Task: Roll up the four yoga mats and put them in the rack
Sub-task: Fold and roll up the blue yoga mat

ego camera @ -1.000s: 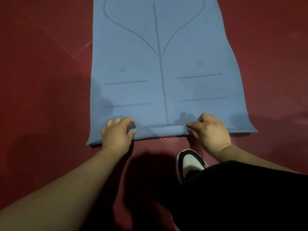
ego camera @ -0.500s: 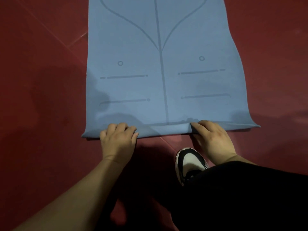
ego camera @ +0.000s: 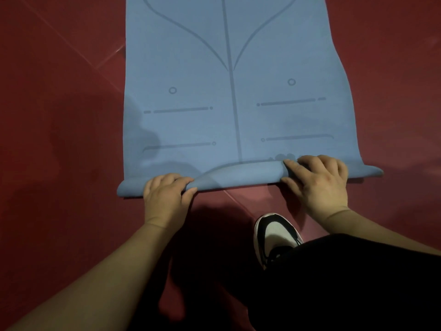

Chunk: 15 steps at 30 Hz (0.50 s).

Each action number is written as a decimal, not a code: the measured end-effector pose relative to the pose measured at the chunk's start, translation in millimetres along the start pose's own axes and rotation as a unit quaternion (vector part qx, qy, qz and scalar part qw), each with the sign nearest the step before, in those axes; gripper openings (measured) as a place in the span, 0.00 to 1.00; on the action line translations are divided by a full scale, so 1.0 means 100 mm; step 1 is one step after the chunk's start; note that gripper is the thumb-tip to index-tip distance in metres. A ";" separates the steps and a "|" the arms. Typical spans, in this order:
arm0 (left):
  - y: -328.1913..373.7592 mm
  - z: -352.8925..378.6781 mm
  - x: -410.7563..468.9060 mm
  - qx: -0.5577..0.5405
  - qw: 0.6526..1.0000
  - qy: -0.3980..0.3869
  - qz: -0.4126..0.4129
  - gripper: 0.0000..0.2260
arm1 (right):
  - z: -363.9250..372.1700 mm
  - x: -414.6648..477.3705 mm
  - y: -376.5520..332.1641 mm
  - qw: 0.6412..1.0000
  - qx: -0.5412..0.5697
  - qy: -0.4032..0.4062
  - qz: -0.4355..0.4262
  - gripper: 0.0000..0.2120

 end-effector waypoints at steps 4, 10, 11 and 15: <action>-0.01 -0.05 0.03 -0.021 1.000 -0.007 -0.015 0.16 | -0.06 0.02 0.00 0.999 0.003 0.021 0.029 0.19; -0.05 -0.03 0.05 -0.029 0.999 -0.023 -0.039 0.12 | 0.16 0.11 -0.02 0.999 0.037 -0.030 0.027 0.19; -0.05 -0.04 0.05 -0.032 0.998 -0.023 -0.040 0.11 | 0.19 0.09 -0.02 0.998 0.051 -0.037 0.017 0.20; -0.02 -0.06 0.05 -0.045 0.998 -0.035 -0.040 0.09 | 0.21 -0.01 0.00 0.996 0.053 -0.066 -0.005 0.20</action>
Point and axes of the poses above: each hand's wrist, its own x-axis towards the middle knuckle, its own z-axis out of the palm, y = z × x, the point moved 9 cm from there along x, towards the middle knuckle, and after that the axes turned 5 degrees about -z, right-handed, at the moved point
